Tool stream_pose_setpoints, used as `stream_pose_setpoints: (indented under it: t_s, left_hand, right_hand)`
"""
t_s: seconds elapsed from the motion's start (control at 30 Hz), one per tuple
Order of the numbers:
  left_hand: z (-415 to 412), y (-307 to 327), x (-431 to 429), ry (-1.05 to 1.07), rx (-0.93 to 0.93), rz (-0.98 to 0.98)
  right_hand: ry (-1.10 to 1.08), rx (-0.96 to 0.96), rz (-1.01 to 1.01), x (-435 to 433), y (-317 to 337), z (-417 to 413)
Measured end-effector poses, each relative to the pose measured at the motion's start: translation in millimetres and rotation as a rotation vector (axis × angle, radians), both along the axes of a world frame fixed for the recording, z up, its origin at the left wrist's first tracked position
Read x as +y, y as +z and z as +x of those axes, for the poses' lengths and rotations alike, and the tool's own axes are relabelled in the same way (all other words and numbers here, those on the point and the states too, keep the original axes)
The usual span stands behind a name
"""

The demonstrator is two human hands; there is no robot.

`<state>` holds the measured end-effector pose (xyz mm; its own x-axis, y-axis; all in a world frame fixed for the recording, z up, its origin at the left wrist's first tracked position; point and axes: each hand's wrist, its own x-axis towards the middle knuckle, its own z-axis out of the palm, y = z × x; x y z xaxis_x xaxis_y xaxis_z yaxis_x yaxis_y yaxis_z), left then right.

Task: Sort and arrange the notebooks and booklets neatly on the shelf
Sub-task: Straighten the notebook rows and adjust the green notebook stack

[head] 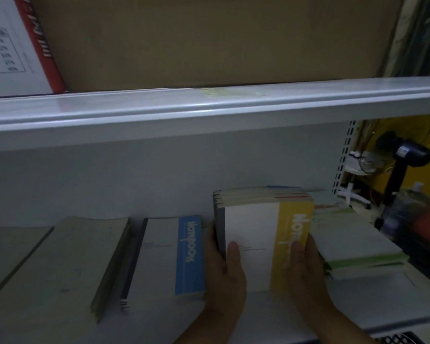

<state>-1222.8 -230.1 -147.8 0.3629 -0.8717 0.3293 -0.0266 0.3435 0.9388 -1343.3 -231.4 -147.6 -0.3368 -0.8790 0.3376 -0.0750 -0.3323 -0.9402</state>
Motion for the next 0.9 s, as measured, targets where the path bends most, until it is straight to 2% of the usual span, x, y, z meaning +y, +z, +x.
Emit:
stream_pose_setpoints:
  t_s: [0.17, 0.3, 0.4, 0.47, 0.57, 0.7, 0.8, 0.9]
  left_hand:
    - [-4, 2, 6, 0.043, 0.044, 0.026]
    - [-6, 7, 12, 0.058, 0.030, 0.077]
    - [3, 21, 10, -0.033, -0.030, 0.141]
    - [22, 39, 7, -0.099, -0.187, 0.132]
    - [78, 58, -14, -0.003, -0.328, 0.197]
    - [149, 47, -32, 0.036, -0.551, 0.499]
    - [166, 25, -33, -0.028, -0.466, 0.710]
    - [170, 11, -36, -0.050, -0.362, 0.763]
  right_hand:
    - [-0.065, 0.028, -0.025, 1, 2, -1]
    - [0.029, 0.026, 0.000, -1, -13, -2]
    - [0.046, 0.076, -0.005, -7, -6, -5]
    - [0.047, 0.066, 0.029, -12, 7, -2]
    - [0.036, 0.153, 0.271, -28, 29, 0]
    - [0.059, 0.419, 0.644, -54, 39, -1]
    - [0.139, 0.473, 0.875, -63, 31, -2]
    - [0.200, 0.503, 0.907, -72, 28, 4]
